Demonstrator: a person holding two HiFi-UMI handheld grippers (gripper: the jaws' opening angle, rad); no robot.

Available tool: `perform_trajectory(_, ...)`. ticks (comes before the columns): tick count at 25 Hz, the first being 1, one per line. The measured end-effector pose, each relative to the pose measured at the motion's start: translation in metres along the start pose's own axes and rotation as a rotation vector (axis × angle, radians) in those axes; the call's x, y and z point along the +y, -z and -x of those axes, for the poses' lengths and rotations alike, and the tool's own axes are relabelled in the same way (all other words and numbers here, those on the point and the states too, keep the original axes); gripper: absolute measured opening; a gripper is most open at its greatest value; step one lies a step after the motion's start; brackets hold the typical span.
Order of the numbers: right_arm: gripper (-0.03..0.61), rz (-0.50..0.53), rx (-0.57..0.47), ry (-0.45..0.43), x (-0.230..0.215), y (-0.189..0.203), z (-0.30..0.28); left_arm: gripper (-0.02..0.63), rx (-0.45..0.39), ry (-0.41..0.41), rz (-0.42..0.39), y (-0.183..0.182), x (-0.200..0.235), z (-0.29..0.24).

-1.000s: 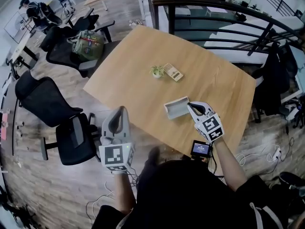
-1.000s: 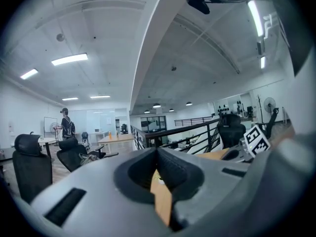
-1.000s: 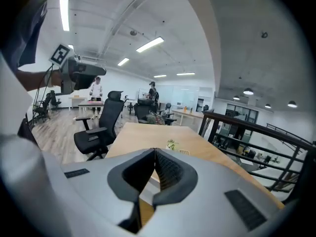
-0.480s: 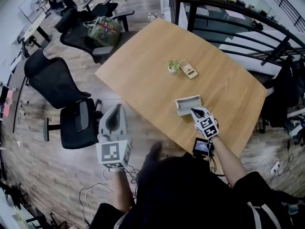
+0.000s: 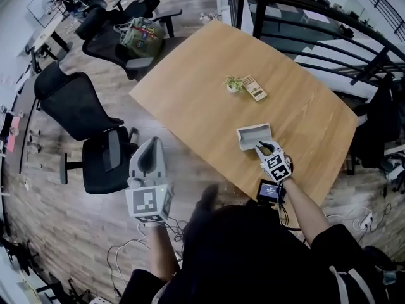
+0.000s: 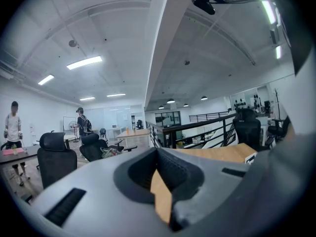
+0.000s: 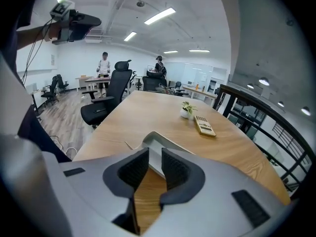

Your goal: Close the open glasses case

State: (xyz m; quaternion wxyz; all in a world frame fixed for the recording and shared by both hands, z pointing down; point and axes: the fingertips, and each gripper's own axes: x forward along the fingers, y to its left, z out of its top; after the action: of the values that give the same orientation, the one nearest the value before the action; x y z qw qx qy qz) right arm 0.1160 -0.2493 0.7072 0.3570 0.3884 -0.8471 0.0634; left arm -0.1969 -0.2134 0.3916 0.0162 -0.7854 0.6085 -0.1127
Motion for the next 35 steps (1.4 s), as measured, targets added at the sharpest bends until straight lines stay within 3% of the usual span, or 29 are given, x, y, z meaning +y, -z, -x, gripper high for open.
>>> perform_trajectory(1,0.103,0.023,0.012,-0.001,0.000,0.002,0.000,0.000,0.000,-0.002,0.001,0.000,0.001,0.000)
perform_trajectory(5,0.116,0.176,0.081,-0.006,0.006,0.006,-0.003,0.000,0.008,-0.007,0.007,0.005,0.003,0.003)
perform_trajectory(12,0.130,0.744,0.260,0.050,0.012,0.026,-0.017,0.000,0.009,-0.003,0.013,0.007,0.003,0.004)
perform_trajectory(15,0.129,0.889,0.316,0.075,0.010,0.034,-0.023,0.000,0.006,-0.004,0.018,0.007,0.003,0.004)
perform_trajectory(18,0.119,0.936,0.341,0.108,0.004,0.036,-0.026,0.000,0.006,-0.006,0.017,0.007,0.004,0.004)
perform_trajectory(26,0.061,0.933,0.365,0.109,0.003,0.038,-0.023,0.000,0.006,-0.011,0.013,0.006,0.005,0.008)
perform_trajectory(35,0.041,0.889,0.411,0.030,0.013,0.044,-0.016,0.000,0.004,-0.006,0.018,0.007,0.002,0.009)
